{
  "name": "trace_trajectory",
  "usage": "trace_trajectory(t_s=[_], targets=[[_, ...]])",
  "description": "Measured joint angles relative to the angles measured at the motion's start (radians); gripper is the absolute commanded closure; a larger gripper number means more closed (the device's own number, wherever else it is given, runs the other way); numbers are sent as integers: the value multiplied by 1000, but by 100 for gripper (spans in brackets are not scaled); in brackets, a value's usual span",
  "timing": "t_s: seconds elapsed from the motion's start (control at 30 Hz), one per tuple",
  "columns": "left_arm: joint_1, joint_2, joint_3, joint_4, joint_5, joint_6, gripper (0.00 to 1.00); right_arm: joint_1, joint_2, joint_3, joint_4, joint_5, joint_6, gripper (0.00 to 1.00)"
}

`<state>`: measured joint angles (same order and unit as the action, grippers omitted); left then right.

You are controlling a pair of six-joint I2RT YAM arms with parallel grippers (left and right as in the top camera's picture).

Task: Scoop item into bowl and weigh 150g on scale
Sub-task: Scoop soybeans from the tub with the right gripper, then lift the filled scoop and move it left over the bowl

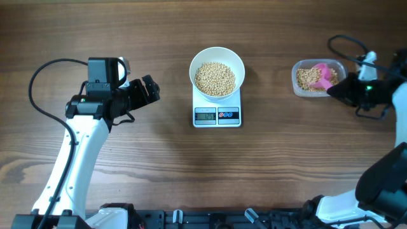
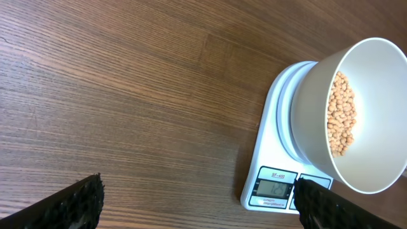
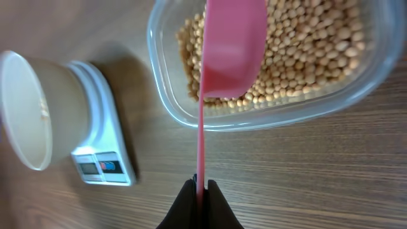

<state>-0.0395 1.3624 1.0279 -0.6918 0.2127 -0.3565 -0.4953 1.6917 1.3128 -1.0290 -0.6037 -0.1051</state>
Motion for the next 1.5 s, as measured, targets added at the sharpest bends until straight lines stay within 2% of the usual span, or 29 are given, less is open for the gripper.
trace_trajectory(t_s=[0.17, 0.43, 1.07, 1.33, 1.5], targets=[[0, 0, 0, 0, 0, 0, 0, -80, 0, 0, -11, -58, 0, 96], [0, 0, 0, 0, 0, 0, 0, -121, 0, 0, -29, -153, -16, 96], [0, 0, 0, 0, -3, 0, 0, -122, 0, 0, -204, -389, -232, 96], [0, 0, 0, 0, -3, 0, 0, -116, 0, 0, -205, -540, -260, 96], [0, 0, 0, 0, -3, 0, 0, -50, 0, 0, -204, -587, -261, 96]])
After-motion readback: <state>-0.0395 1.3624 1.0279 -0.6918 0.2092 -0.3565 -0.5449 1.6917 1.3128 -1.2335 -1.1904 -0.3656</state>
